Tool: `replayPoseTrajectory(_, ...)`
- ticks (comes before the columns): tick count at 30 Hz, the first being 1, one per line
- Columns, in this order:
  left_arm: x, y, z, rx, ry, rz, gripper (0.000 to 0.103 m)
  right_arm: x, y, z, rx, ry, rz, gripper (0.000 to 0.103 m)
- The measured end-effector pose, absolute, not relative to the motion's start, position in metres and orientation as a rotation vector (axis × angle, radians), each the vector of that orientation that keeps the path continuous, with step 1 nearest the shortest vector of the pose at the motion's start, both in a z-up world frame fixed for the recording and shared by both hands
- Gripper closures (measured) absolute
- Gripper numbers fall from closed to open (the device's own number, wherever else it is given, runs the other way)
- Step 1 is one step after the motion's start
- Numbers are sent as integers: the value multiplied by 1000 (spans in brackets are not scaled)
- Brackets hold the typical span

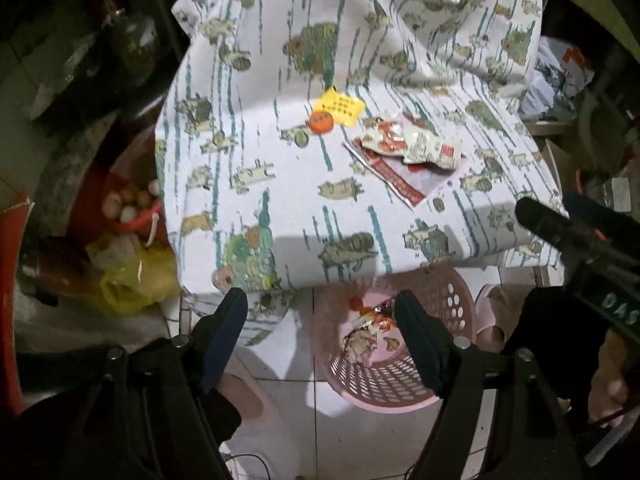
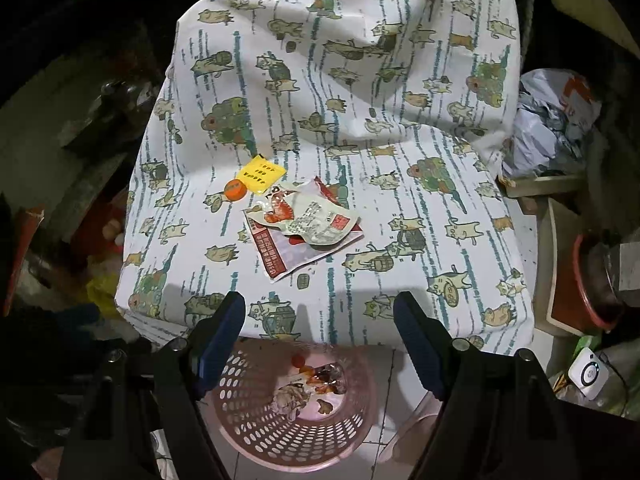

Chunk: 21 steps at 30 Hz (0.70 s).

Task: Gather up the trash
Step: 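Move both tools back up over the trash on the cloth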

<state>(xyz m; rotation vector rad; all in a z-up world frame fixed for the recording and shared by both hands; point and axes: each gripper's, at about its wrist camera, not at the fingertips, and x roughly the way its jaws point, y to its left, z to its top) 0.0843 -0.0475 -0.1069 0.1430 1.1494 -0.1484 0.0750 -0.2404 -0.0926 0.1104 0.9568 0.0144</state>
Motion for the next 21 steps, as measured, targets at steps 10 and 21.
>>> replayPoseTrajectory(10, 98, -36, -52, 170, 1058, -126, 21, 85, -256, -51, 64, 849, -46, 25)
replayPoseTrajectory(21, 167, -34, 10, 187, 905, -178, 12, 133, -259, 4, -211, 823, 82, 24)
